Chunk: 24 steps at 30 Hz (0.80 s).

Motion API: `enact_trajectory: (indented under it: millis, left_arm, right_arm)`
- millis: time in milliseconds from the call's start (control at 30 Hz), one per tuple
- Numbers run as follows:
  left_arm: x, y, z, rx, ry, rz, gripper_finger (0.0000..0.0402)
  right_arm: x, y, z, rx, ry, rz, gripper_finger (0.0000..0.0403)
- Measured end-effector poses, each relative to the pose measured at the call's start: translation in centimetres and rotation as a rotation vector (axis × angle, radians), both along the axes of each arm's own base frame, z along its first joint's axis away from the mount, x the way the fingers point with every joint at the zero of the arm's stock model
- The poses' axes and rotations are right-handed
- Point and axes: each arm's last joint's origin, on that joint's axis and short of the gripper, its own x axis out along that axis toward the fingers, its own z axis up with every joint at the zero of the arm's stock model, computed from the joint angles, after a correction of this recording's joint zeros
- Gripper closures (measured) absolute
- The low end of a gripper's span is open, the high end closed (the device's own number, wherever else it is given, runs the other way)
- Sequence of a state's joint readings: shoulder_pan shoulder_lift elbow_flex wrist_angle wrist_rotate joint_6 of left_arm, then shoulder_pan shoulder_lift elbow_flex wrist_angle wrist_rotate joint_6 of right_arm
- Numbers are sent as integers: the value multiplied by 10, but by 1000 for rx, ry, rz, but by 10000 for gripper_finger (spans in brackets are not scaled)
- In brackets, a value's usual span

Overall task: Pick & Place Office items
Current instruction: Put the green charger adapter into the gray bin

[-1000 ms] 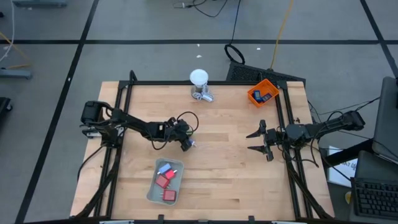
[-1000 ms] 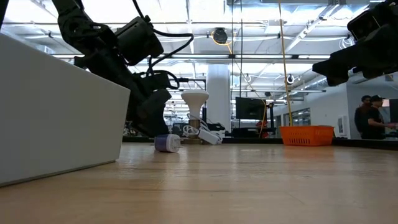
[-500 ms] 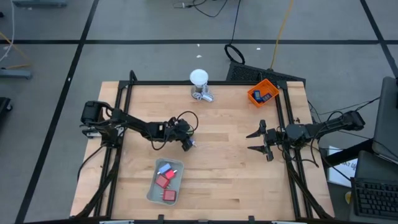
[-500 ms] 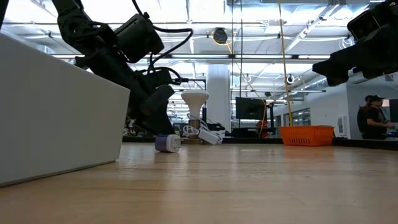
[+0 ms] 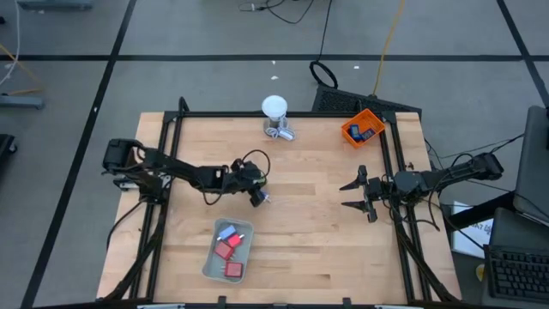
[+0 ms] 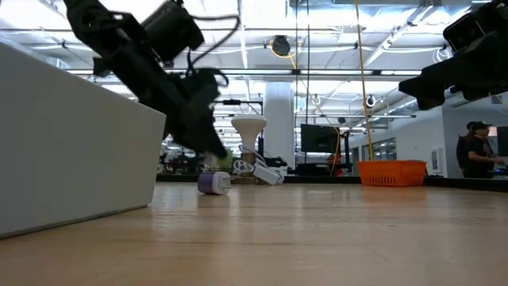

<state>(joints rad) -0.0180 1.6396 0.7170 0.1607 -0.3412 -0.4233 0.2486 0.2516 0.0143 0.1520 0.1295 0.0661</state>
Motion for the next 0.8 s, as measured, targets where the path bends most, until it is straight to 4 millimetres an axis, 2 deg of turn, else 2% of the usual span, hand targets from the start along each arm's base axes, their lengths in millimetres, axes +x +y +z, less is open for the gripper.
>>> enact_trajectory:
  millis: [200,467,800]
  left_arm:
    - [-12,-5,41,41,-99,-50,264]
    - [-41,-19,88,117,-190,-80,271]
    - [-74,-46,121,154,-272,-206,271]
  right_arm:
    - [0,0,0,0,0,0,183]
    - [0,0,0,0,0,0,183]
    - [0,0,0,0,0,0,183]
